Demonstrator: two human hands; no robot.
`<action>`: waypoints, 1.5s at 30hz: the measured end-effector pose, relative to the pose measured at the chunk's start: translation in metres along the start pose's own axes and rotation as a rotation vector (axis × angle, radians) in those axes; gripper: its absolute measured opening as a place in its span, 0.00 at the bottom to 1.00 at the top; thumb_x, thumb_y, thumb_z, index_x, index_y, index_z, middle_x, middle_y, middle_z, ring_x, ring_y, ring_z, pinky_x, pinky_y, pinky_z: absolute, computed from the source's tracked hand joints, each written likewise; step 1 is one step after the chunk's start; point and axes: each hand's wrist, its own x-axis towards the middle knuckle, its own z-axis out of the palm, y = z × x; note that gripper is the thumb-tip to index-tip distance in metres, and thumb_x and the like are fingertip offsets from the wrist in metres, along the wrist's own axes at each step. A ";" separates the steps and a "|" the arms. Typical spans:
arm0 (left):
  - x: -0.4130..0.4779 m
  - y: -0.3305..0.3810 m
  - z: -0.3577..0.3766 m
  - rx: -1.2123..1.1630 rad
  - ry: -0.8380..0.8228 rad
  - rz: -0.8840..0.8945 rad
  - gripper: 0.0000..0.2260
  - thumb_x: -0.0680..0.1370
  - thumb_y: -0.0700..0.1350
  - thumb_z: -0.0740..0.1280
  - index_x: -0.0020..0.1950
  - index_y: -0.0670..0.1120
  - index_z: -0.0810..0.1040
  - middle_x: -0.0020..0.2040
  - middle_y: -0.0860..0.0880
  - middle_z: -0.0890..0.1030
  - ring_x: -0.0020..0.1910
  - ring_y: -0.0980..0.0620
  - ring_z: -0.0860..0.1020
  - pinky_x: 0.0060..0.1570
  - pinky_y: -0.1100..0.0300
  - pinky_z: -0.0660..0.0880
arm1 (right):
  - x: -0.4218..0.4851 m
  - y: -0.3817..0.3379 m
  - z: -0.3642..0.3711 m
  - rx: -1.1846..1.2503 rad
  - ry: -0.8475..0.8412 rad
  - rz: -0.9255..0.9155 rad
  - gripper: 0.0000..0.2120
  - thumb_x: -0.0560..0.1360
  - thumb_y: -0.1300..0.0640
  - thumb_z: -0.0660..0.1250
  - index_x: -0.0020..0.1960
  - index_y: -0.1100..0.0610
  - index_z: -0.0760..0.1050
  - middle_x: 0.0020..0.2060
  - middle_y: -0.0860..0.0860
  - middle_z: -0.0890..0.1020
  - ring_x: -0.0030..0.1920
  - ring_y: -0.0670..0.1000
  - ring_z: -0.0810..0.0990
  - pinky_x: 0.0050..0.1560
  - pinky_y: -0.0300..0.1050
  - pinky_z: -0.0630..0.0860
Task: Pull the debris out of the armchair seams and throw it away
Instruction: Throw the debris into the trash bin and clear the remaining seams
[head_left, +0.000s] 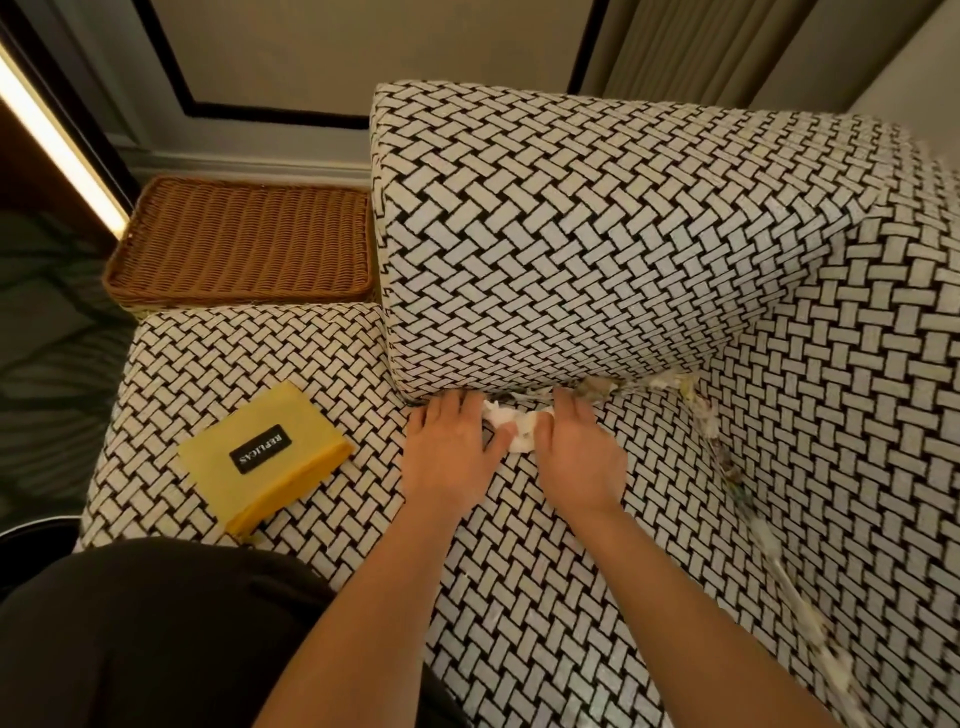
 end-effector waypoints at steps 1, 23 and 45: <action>0.000 0.000 0.000 -0.033 0.016 0.013 0.22 0.78 0.60 0.53 0.64 0.49 0.68 0.62 0.50 0.74 0.63 0.50 0.70 0.66 0.53 0.64 | 0.006 0.000 -0.003 -0.028 -0.045 -0.005 0.19 0.80 0.47 0.50 0.65 0.55 0.65 0.57 0.56 0.77 0.43 0.55 0.81 0.30 0.40 0.66; -0.015 0.007 -0.004 -0.465 0.147 -0.028 0.03 0.75 0.41 0.62 0.45 0.43 0.74 0.40 0.51 0.73 0.39 0.54 0.69 0.35 0.65 0.63 | -0.014 0.007 0.024 0.461 0.182 -0.088 0.15 0.76 0.57 0.57 0.40 0.64 0.77 0.48 0.54 0.76 0.35 0.45 0.74 0.35 0.42 0.76; -0.038 0.010 0.005 0.014 0.190 0.125 0.26 0.75 0.50 0.64 0.72 0.51 0.60 0.66 0.52 0.73 0.54 0.49 0.75 0.48 0.52 0.76 | -0.045 0.007 0.014 0.304 0.185 -0.004 0.10 0.76 0.54 0.65 0.55 0.58 0.74 0.46 0.52 0.80 0.28 0.48 0.76 0.23 0.35 0.64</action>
